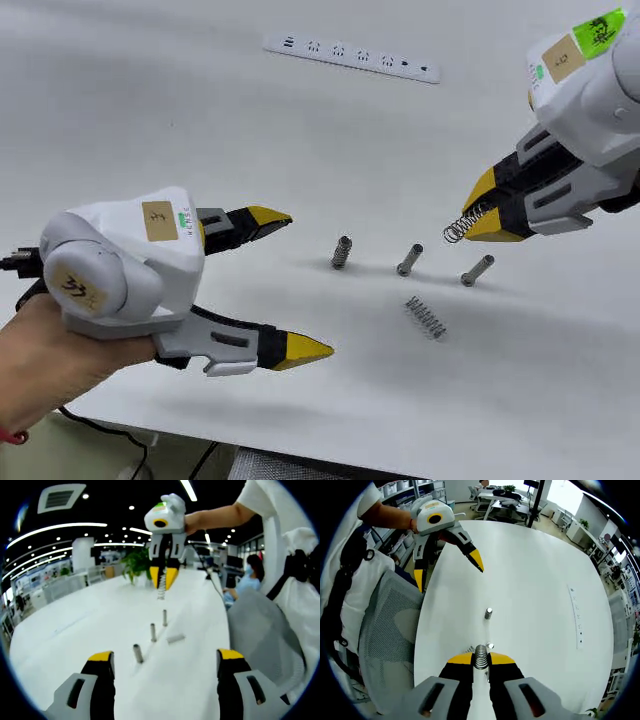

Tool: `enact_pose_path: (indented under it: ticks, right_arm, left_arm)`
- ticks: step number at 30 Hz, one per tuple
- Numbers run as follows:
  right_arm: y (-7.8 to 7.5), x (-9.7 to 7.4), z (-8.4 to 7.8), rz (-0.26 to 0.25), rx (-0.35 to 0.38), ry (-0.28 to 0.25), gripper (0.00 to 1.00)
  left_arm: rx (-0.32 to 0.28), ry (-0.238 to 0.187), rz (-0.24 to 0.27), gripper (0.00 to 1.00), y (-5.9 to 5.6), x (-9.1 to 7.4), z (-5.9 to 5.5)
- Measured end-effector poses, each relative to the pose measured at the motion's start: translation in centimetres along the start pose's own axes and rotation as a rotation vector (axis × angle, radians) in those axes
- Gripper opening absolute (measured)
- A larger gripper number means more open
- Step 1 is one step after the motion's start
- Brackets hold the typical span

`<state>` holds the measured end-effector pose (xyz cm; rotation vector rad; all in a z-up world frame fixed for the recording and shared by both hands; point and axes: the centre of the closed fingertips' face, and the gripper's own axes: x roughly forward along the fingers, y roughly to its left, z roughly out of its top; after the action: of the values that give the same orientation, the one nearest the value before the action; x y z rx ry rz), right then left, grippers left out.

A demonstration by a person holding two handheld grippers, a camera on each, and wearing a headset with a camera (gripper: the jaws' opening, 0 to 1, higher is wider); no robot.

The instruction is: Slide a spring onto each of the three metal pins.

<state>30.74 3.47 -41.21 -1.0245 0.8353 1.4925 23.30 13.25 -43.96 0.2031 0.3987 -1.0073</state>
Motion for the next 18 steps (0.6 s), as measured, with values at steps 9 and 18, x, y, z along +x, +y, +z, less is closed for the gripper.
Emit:
enact_pose_path:
  ticks: [9, 18]
  right_arm:
    - [-1.4, 2.1, -0.6, 0.004, 0.029, 0.019, 0.12]
    - [-1.5, 4.1, -1.5, 0.016, 0.046, 0.047, 0.12]
  left_arm:
    - [-0.033, 0.016, 0.004, 0.93, 0.2, 0.3, -1.3]
    - [-0.059, 0.002, 0.016, 0.98, 0.5, 0.3, -1.5]
